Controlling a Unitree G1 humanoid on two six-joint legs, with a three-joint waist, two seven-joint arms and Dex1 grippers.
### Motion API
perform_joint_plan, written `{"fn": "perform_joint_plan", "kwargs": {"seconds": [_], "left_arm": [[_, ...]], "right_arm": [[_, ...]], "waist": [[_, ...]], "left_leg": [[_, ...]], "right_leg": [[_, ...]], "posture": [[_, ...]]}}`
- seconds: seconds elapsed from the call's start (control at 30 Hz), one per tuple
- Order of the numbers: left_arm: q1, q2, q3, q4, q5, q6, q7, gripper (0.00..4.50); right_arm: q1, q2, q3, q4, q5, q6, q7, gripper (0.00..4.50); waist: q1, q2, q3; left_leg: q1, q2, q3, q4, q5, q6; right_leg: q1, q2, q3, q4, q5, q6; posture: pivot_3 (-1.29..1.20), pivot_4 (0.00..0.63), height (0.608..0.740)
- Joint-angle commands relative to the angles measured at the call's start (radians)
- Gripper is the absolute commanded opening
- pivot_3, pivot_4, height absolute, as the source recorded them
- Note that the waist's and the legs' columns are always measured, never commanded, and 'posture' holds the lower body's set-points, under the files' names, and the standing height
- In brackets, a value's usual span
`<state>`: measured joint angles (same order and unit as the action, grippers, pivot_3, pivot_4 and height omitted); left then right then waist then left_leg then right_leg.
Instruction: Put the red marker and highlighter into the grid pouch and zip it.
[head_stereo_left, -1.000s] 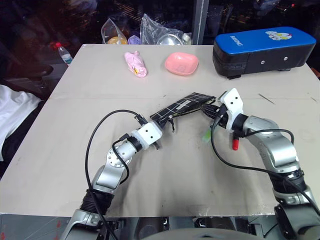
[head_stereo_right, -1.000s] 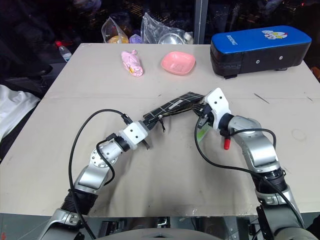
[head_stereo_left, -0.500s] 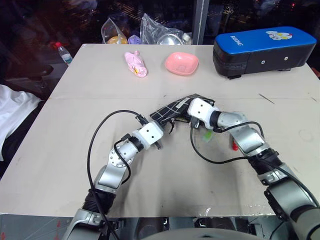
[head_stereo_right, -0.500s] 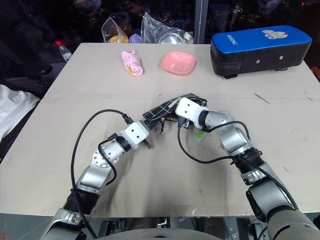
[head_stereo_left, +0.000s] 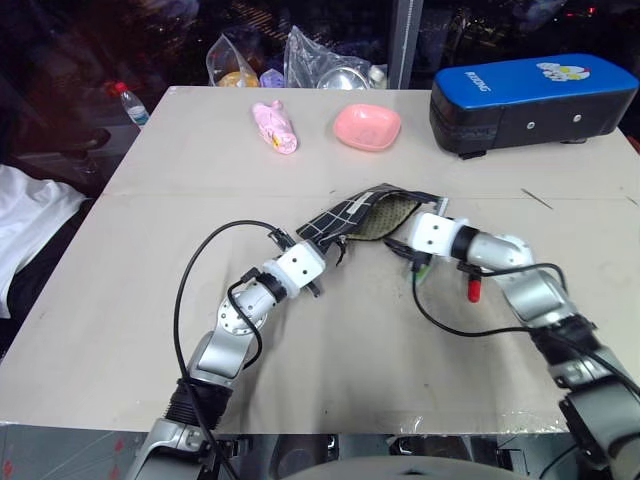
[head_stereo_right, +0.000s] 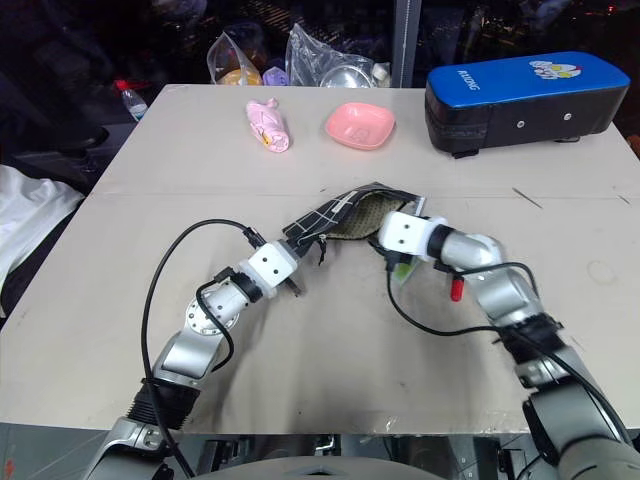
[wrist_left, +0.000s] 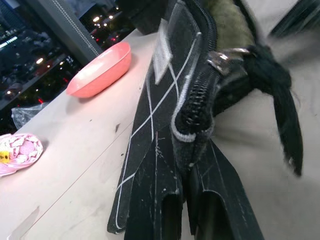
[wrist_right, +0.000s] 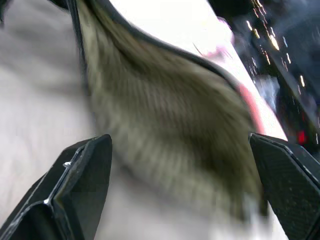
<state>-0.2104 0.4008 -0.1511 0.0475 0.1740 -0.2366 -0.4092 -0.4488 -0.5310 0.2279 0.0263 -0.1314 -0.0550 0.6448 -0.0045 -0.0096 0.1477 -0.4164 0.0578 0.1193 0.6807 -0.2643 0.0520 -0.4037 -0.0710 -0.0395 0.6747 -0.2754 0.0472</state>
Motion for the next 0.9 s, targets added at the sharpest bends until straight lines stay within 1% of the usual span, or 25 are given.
{"fn": "perform_joint_plan", "kwargs": {"seconds": [0.03, 0.13, 0.2, 0.27, 0.37, 0.47, 0.53, 0.6, 0.63, 0.67, 0.7, 0.77, 0.83, 0.87, 0.9], "left_arm": [[-0.002, 0.002, 0.018, -0.043, -0.013, -0.004, 0.004, 0.0], [-0.003, 0.001, 0.018, -0.041, -0.016, -0.003, 0.001, 0.0], [-0.004, 0.0, 0.015, -0.037, -0.018, -0.004, -0.004, 0.0], [-0.006, 0.0, 0.012, -0.034, -0.019, -0.005, -0.006, 0.0], [-0.009, -0.001, 0.01, -0.032, -0.019, -0.006, -0.008, 0.0], [-0.013, -0.003, 0.01, -0.029, -0.019, -0.006, -0.009, 0.0], [-0.015, -0.005, 0.008, -0.027, -0.019, -0.007, -0.01, 0.0], [-0.016, -0.006, 0.005, -0.025, -0.018, -0.009, -0.011, 0.0], [-0.016, -0.007, 0.004, -0.025, -0.018, -0.009, -0.012, 0.0], [-0.017, -0.007, 0.003, -0.024, -0.017, -0.01, -0.012, 0.0], [-0.018, -0.007, 0.002, -0.023, -0.017, -0.01, -0.011, 0.0], [-0.019, -0.008, 0.001, -0.019, -0.017, -0.012, -0.01, 0.0], [-0.02, -0.009, -0.001, -0.016, -0.016, -0.014, -0.008, 0.0], [-0.02, -0.01, -0.001, -0.015, -0.016, -0.014, -0.008, 0.0], [-0.02, -0.01, -0.002, -0.015, -0.016, -0.014, -0.008, 0.0]], "right_arm": [[0.118, -0.006, -0.148, -0.24, 0.108, 0.207, -0.025, 4.42], [0.248, -0.005, -0.248, -0.374, 0.152, 0.393, -0.062, 4.42], [0.317, 0.021, -0.292, -0.458, 0.168, 0.527, -0.106, 4.42], [0.379, 0.069, -0.318, -0.546, 0.193, 0.675, -0.157, 4.42], [0.452, 0.149, -0.332, -0.644, 0.209, 0.848, -0.235, 4.42], [0.505, 0.25, -0.34, -0.695, 0.223, 1.005, -0.317, 4.42], [0.515, 0.309, -0.347, -0.716, 0.246, 1.078, -0.35, 4.42], [0.517, 0.327, -0.349, -0.722, 0.247, 1.116, -0.373, 3.88], [0.516, 0.326, -0.35, -0.722, 0.243, 1.127, -0.383, 3.4], [0.513, 0.319, -0.353, -0.719, 0.236, 1.13, -0.393, 3.15], [0.507, 0.307, -0.359, -0.713, 0.229, 1.129, -0.4, 2.34], [0.474, 0.278, -0.399, -0.686, 0.208, 1.104, -0.421, 1.91], [0.444, 0.26, -0.434, -0.659, 0.196, 1.08, -0.445, 1.13], [0.431, 0.252, -0.448, -0.646, 0.195, 1.068, -0.456, 0.63], [0.419, 0.243, -0.457, -0.635, 0.195, 1.056, -0.461, 0.23]], "waist": [[-0.003, 0.0, 0.0], [-0.003, 0.0, 0.0], [-0.002, 0.0, 0.0], [-0.003, 0.0, 0.0], [-0.005, 0.0, 0.0], [-0.005, 0.0, 0.0], [-0.005, 0.0, 0.0], [-0.006, -0.001, -0.001], [-0.005, -0.001, -0.001], [-0.005, -0.001, -0.001], [-0.005, -0.002, -0.001], [-0.005, -0.002, -0.001], [-0.004, -0.002, -0.001], [-0.002, -0.002, -0.001], [-0.001, -0.002, -0.001]], "left_leg": [[0.0, 0.0, 0.0, 0.0, 0.0, 0.0], [0.001, 0.0, -0.001, 0.0, 0.0, 0.0], [0.001, 0.0, -0.001, 0.0, 0.0, 0.0], [0.001, 0.0, -0.001, 0.0, 0.0, 0.0], [0.001, 0.0, -0.002, 0.0, 0.0, 0.0], [0.001, 0.0, -0.002, 0.0, 0.0, 0.0], [0.0, 0.0, -0.002, 0.0, 0.0, 0.0], [0.0, 0.0, -0.003, 0.0, 0.0, 0.0], [0.0, 0.0, -0.003, -0.001, 0.0, 0.0], [0.0, -0.001, -0.003, 0.0, 0.0, 0.0], [0.0, -0.001, -0.003, -0.001, 0.0, 0.0], [0.0, -0.001, -0.003, -0.001, 0.0, 0.0], [0.0, -0.001, -0.003, 0.0, 0.0, 0.001], [0.0, -0.002, -0.003, 0.0, 0.0, 0.001], [0.0, -0.002, -0.003, 0.0, 0.0, 0.001]], "right_leg": [[0.0, 0.0, 0.0, 0.0, 0.0, 0.0], [0.0, 0.0, 0.0, 0.002, 0.0, 0.0], [0.0, 0.0, 0.0, 0.001, 0.0, 0.0], [0.0, 0.0, 0.0, 0.001, 0.0, 0.0], [0.0, 0.001, 0.0, 0.002, 0.0, 0.0], [0.0, 0.001, 0.0, 0.002, 0.0, 0.0], [0.0, 0.0, 0.0, 0.002, 0.0, 0.0], [0.0, 0.0, 0.0, 0.002, 0.0, 0.0], [0.0, 0.0, 0.0, 0.001, 0.0, 0.0], [0.0, 0.0, 0.0, 0.001, 0.0, 0.0], [0.0, 0.001, 0.0, 0.001, 0.0, 0.0], [0.0, 0.001, 0.0, 0.001, 0.0, 0.0], [0.0, 0.001, 0.0, 0.001, 0.0, 0.0], [0.0, 0.0, 0.0, 0.001, 0.0, 0.0], [0.0, 0.0, 0.0, 0.001, 0.0, 0.0]], "posture": [[0.0, 0.15, 0.74], [0.0, 0.15, 0.74], [0.0, 0.15, 0.74], [0.0, 0.15, 0.74], [0.0, 0.15, 0.74], [0.0, 0.15, 0.74], [0.0, 0.15, 0.74], [0.0, 0.15, 0.74], [0.0, 0.15, 0.74], [0.0, 0.15, 0.74], [0.0, 0.15, 0.74], [0.0, 0.15, 0.74], [0.0, 0.15, 0.74], [0.0, 0.15, 0.74], [0.0, 0.15, 0.74]]}}
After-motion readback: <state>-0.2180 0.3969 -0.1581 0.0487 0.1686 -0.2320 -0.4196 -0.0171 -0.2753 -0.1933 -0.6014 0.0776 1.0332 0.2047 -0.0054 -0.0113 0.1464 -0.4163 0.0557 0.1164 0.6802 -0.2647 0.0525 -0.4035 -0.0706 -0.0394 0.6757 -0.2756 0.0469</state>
